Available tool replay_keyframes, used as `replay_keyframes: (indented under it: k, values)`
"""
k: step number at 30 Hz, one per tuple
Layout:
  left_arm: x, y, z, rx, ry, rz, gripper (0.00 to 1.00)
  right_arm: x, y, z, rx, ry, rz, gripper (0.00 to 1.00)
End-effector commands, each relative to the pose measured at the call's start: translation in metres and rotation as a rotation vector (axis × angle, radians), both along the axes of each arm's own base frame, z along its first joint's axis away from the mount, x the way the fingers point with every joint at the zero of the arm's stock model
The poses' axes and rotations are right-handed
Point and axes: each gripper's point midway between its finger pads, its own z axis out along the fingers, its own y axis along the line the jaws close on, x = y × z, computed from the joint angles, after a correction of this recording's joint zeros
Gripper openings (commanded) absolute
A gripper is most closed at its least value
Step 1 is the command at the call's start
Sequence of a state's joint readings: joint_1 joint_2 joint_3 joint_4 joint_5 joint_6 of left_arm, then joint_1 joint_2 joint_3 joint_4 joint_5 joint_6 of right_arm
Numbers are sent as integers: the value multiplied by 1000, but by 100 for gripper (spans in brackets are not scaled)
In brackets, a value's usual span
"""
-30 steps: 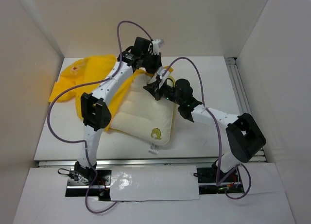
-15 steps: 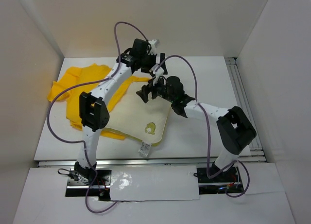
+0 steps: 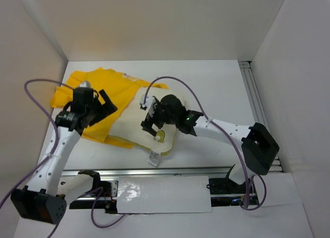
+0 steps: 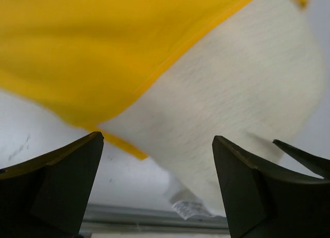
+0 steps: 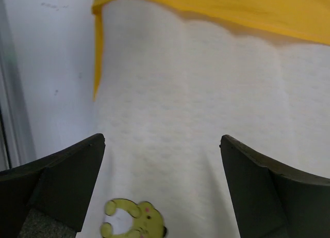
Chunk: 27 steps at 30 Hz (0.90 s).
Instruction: Put the pillow into the pillowcase
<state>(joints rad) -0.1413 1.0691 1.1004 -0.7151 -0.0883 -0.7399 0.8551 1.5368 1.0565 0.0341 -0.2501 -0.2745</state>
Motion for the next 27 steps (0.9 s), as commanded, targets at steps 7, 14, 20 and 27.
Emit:
replay_keyframes:
  k: [7, 14, 20, 27]
  values:
    - [-89, 10, -101, -135, 212, 205, 100, -25, 60, -63, -157, -9, 139, 100]
    - [-92, 15, -109, -118, 259, 226, 100, 12, 61, -133, -252, -10, -33, 56]
    - [-83, 8, -121, -127, 268, 171, 100, 58, 23, -133, -104, 93, -353, 0]
    - [-59, -6, -120, -89, 235, 58, 100, 70, -62, -149, -21, 304, -660, 0]
